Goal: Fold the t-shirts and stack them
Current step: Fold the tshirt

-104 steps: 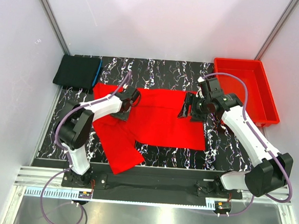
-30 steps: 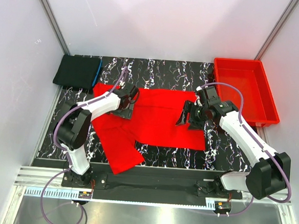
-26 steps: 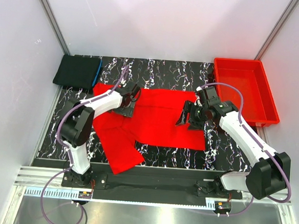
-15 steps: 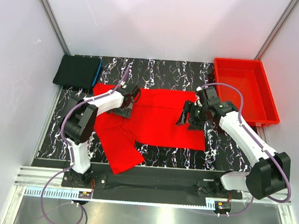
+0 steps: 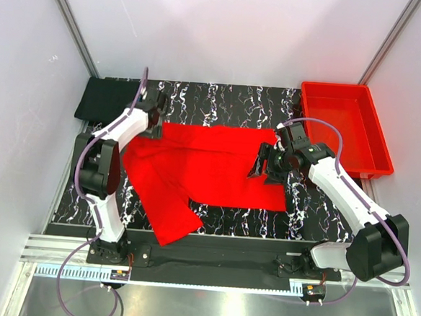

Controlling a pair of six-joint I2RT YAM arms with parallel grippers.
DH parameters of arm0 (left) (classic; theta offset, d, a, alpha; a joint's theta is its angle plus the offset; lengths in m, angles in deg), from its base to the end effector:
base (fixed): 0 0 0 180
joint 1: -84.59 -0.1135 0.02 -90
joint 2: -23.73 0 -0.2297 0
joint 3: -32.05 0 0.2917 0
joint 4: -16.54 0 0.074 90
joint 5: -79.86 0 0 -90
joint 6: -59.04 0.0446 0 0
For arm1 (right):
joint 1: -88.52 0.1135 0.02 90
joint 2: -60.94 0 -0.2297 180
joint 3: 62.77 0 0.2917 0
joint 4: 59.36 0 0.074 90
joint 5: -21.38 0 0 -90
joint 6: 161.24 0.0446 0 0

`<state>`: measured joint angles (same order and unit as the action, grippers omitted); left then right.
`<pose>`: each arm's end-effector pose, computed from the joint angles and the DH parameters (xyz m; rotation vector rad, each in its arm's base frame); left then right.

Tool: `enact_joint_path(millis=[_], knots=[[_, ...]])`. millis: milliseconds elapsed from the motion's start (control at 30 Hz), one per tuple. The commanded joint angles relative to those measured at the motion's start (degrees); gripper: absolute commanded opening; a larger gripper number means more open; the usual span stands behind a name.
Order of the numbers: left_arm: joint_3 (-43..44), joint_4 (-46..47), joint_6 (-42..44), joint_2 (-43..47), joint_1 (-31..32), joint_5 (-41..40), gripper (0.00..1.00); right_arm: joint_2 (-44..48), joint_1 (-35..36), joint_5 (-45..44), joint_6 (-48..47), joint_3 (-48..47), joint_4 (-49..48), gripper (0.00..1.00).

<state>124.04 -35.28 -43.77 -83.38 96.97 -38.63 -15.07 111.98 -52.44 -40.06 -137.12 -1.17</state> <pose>0.4085 -0.0679 0.1528 -0.1442 2.5964 0.5279 0.2838 0.1367 0.2269 0.0792 2.7224 0.6802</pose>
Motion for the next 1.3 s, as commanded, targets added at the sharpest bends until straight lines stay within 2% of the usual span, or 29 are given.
enact_joint_path(millis=[0,67,133,267,433,467,633,1000,1267], knots=[[7.5,2.0,2.3,-1.1,0.8,2.4,0.78,0.8,-0.2,0.6,0.0,0.6,0.3,0.70],[11.2,-1.3,0.9,-2.0,1.1,2.2,0.77,0.9,-0.1,0.7,-0.1,0.9,0.1,0.70],[10.0,-3.9,-0.4,-0.3,1.7,1.7,0.74,0.9,-0.2,1.0,-0.2,0.9,0.0,0.70],[-3.3,-0.5,-0.2,9.5,5.2,2.6,0.69,1.4,-0.2,1.1,-0.6,1.0,-0.7,0.70],[-10.8,1.0,-1.4,15.2,6.1,4.5,0.58,1.4,-0.1,2.1,-0.9,2.1,-1.4,0.70],[-11.1,1.6,-1.6,14.8,5.6,4.7,0.53,1.6,-0.1,2.1,-0.8,2.3,-1.5,0.70],[-8.2,5.2,-4.2,11.3,2.2,9.1,0.49,1.2,-0.1,2.4,-1.8,2.4,-0.7,0.70],[3.0,4.0,-8.2,0.4,-4.0,17.7,0.49,1.2,-0.2,1.8,-2.9,1.5,0.9,0.70],[4.7,2.9,-10.3,-3.0,-6.8,19.9,0.43,0.7,-0.2,1.4,-3.0,1.1,0.6,0.70]])
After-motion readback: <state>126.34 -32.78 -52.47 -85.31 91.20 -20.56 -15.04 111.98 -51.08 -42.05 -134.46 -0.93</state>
